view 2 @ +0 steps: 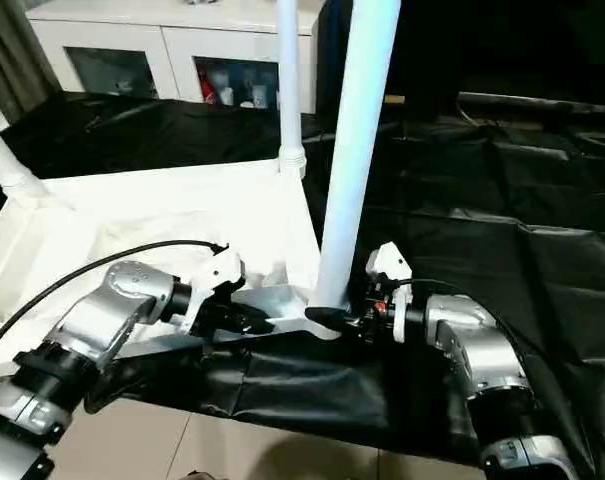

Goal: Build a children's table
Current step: Rotate leg to tighten

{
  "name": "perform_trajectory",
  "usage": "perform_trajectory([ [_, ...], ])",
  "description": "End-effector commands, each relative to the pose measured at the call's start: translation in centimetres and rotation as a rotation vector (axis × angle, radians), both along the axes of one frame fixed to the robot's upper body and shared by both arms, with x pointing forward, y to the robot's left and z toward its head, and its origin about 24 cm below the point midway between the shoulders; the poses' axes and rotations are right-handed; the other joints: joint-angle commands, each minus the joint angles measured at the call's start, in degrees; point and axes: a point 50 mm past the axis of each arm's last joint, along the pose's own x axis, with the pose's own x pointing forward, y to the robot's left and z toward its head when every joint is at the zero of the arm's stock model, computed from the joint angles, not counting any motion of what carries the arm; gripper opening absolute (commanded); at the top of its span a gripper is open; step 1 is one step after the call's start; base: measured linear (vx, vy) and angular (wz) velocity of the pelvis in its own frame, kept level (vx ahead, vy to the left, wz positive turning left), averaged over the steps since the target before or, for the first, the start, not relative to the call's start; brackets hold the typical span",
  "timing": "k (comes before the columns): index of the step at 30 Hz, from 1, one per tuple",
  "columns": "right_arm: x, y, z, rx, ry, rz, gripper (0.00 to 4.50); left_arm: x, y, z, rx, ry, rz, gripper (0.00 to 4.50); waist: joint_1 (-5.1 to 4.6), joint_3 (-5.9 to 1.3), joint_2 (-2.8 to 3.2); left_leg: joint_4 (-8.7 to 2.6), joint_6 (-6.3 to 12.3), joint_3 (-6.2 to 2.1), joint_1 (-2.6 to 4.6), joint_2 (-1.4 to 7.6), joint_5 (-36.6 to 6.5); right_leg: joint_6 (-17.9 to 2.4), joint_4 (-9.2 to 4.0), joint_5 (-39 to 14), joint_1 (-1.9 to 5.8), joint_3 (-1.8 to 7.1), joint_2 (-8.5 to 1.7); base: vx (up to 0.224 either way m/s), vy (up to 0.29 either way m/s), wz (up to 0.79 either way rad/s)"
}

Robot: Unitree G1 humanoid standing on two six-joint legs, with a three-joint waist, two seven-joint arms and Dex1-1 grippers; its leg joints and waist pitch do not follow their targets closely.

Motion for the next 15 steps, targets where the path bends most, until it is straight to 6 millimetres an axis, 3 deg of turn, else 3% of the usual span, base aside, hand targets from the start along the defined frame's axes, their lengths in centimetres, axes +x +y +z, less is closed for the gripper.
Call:
perform_trajectory([
  [1,-0.3,0.3,-0.8,-0.004,0.037,-0.006,2.74,-0.1,-0.8,0.8,-0.041,-0.014,-0.039,0.0,-0.02,-3.7,-0.93,-3.81,4.7,-1.25,0.96,2.53,-10.23,-13.38,-4.54,-12.32,2.8,2.56,-3.91,0.0,0.0,0.0],
  [6,1.8,1.2,-2.9,-0.127,-0.017,-0.361,2.73,2.8,-2.5,1.1,-0.051,-0.141,0.218,0.0,-0.55,-3.59,-1.1,-3.95,2.51,-1.36,1.19,2.37,-11.36,-12.09,-4.96,-16.06,2.41,2.56,-3.94,0.0,0.0,0.0],
  [8,2.5,2.1,-3.5,-0.123,0.0,-0.502,2.73,3.7,-3.6,1.2,-0.054,-0.165,0.296,0.0,-1.1,-3.54,-1.28,-3.85,1.68,-1.28,1.29,1.84,-11.96,-11.19,-5.43,-18.62,2.34,2.48,-3.9,0.0,0.0,0.0],
  [10,2.9,3.4,-3.5,-0.073,0.02,-0.548,2.72,4.0,-4.6,1.3,-0.067,-0.165,0.328,0.0,-1.01,-3.64,-1.4,-3.88,2.26,-1.44,1.04,1.97,-11.63,-10.6,-5.45,-18.68,2.71,2.52,-4.1,0.0,0.0,0.0],
  [12,3.2,4.5,-3.6,-0.053,0.03,-0.575,2.72,4.3,-5.5,1.4,-0.078,-0.164,0.358,0.0,-1.22,-3.6,-1.17,-3.87,2.84,-1.4,1.08,1.91,-11.95,-10.28,-5.55,-18.88,2.52,2.5,-3.98,0.0,0.0,0.0],
  [15,3.5,5.8,-3.5,-0.049,0.031,-0.593,2.72,4.4,-6.2,1.3,-0.078,-0.172,0.372,0.0,-1.19,-3.76,-1.11,-3.87,3.32,-1.43,0.91,2.01,-10.75,-11.01,-5.27,-16.07,2.66,2.46,-3.94,0.0,0.0,0.0],
])
